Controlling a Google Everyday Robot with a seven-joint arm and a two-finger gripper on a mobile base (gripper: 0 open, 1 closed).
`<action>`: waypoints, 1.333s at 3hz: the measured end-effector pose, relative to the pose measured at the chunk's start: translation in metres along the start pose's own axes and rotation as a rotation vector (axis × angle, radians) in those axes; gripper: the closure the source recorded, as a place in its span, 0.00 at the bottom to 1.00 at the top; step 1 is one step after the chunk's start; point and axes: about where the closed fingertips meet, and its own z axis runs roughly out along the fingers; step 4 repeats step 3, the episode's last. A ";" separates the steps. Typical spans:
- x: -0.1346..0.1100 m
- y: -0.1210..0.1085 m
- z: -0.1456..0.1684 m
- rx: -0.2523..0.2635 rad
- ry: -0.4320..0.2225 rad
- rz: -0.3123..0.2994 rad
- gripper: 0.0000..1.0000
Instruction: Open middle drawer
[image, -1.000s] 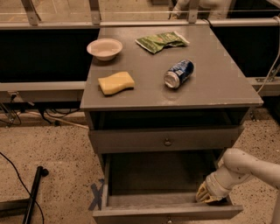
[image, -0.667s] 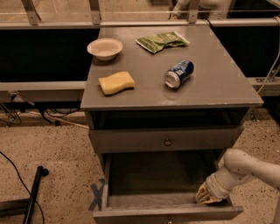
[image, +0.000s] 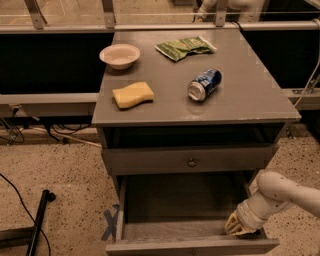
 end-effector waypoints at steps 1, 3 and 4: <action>-0.021 0.015 -0.049 0.130 -0.054 -0.030 1.00; -0.058 0.029 -0.134 0.436 -0.049 -0.031 0.82; -0.058 0.029 -0.134 0.436 -0.049 -0.031 0.82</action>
Offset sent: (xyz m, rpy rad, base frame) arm -0.0176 -0.0130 0.1810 0.2296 -0.5173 -0.1427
